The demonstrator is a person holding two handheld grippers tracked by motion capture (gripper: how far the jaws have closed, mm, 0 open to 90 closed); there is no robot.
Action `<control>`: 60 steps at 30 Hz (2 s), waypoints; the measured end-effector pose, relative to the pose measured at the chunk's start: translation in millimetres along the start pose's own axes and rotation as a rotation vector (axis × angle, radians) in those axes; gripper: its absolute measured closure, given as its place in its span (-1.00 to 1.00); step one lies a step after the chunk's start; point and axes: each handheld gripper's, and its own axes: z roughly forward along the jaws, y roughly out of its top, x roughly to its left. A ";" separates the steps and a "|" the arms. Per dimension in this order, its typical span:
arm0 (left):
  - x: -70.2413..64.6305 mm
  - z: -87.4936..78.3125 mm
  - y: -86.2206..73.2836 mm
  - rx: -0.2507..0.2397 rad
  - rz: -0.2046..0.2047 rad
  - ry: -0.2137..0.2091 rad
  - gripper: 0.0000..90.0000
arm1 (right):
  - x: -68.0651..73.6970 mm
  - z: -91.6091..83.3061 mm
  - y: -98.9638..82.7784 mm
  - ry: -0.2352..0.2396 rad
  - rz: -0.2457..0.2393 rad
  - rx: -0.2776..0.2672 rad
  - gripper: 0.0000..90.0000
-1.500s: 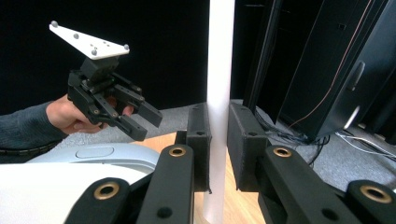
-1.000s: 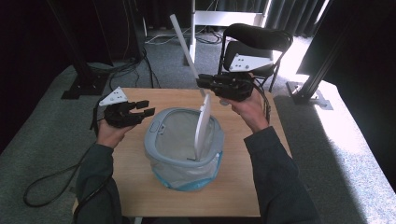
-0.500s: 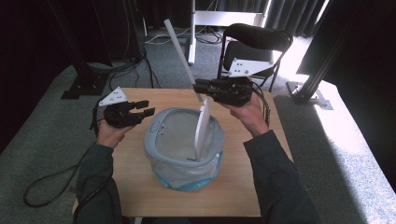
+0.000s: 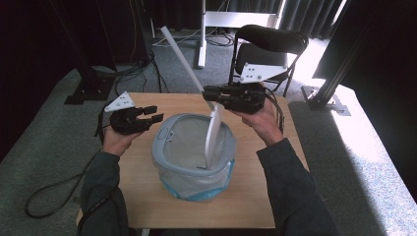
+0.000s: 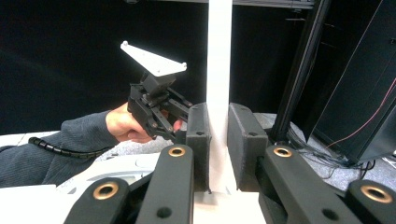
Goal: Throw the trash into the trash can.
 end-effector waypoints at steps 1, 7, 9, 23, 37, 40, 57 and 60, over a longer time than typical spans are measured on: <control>0.0 0.0 0.1 -0.001 -0.001 0.000 0.21 | 0.2 -0.2 -0.2 0.002 -0.001 0.000 0.75; -1.2 -0.4 1.8 -0.005 0.002 -0.004 0.21 | 0.1 -1.3 -1.9 -0.001 -0.004 -0.003 0.96; -2.4 -1.3 3.1 -0.018 0.005 -0.016 0.21 | -0.2 -0.8 -2.5 0.011 -0.009 0.010 0.97; -4.0 0.4 2.8 -0.033 0.013 -0.055 0.18 | -1.3 -8.8 -2.8 -0.005 -0.010 0.004 0.87; -6.1 -3.9 1.6 -0.037 0.014 -0.045 0.18 | -5.5 -37.5 -9.7 -0.073 0.008 -0.010 0.73; -7.3 -4.1 3.5 -0.039 0.021 -0.047 0.18 | -5.3 -41.3 -13.4 -0.081 0.012 -0.005 0.72; -7.8 -1.8 3.0 -0.039 0.018 -0.050 0.18 | -6.5 -52.9 -31.8 -0.096 0.039 0.010 0.70; -7.4 -2.2 2.4 -0.038 0.018 -0.047 0.18 | -6.3 -52.8 -33.6 -0.097 0.040 0.015 0.69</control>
